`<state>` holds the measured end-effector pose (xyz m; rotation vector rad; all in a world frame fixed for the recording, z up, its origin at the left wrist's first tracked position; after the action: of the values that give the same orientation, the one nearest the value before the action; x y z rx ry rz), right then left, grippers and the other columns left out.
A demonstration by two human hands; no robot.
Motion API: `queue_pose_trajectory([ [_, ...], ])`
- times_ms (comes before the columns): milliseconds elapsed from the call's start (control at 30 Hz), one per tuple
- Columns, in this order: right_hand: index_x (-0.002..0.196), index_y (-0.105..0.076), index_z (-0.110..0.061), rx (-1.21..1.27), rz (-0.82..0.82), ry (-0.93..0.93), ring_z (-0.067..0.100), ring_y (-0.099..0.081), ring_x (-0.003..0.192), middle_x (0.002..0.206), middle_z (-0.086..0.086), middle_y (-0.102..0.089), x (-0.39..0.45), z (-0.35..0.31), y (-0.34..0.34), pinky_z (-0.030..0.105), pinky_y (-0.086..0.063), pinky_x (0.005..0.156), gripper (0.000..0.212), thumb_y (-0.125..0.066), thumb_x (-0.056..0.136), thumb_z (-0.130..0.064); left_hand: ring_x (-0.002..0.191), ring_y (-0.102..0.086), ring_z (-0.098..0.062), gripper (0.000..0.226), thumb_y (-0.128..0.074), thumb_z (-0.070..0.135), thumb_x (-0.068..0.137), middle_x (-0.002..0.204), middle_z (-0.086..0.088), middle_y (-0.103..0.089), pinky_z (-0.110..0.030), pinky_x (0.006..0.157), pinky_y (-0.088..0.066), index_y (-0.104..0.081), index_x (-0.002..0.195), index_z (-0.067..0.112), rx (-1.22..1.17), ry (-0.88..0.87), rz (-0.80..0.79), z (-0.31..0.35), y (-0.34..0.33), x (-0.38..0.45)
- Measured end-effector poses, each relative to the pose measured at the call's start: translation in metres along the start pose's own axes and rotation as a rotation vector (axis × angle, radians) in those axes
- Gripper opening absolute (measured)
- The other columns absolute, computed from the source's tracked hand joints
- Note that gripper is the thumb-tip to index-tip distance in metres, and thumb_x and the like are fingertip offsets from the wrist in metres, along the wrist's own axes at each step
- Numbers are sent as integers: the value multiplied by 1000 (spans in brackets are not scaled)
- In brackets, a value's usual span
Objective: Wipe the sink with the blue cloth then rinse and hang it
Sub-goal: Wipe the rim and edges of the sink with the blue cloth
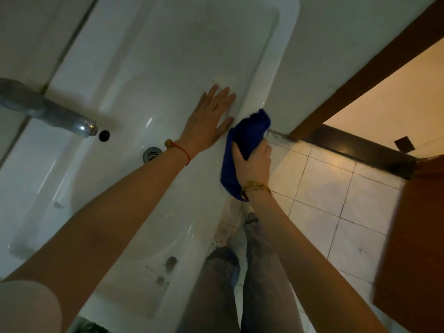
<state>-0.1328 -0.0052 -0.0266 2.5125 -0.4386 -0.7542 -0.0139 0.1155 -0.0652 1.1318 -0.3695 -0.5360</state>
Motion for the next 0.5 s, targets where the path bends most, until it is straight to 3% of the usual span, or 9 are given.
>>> queue_pose_trajectory([
  [100,132,-40,-5,43,-23,23,32,-49,117,131,13,-47,43,-14,13,46,-43,100,66,-61,87,-48,153,-15,-34,64,-29,46,104,164,-13,-22,-44,125,-5,-26,156,10,-3,26,5,-2,-2,19],
  [333,142,-30,-4,18,-25,-19,34,-47,126,142,16,-41,199,-83,57,46,-39,107,77,-56,89,-52,153,-13,-30,63,-29,46,104,165,-12,-20,-40,125,0,-23,157,11,19,78,27,1,3,62],
  [500,142,-28,-3,-16,-32,17,33,-44,125,141,16,-38,194,-78,58,45,-37,108,74,-56,91,-49,153,-12,-30,63,-32,44,105,165,-11,-19,-38,125,1,-22,158,12,7,121,37,-1,3,83],
])
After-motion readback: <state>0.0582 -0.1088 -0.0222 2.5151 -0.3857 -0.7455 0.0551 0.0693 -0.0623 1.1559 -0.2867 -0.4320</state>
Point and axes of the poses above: each hand's wrist, its own x-axis towards the middle knuckle, its own y-axis out of the back of the hand, z = x × y, the point moved 1 cm from there along x, towards the middle knuckle
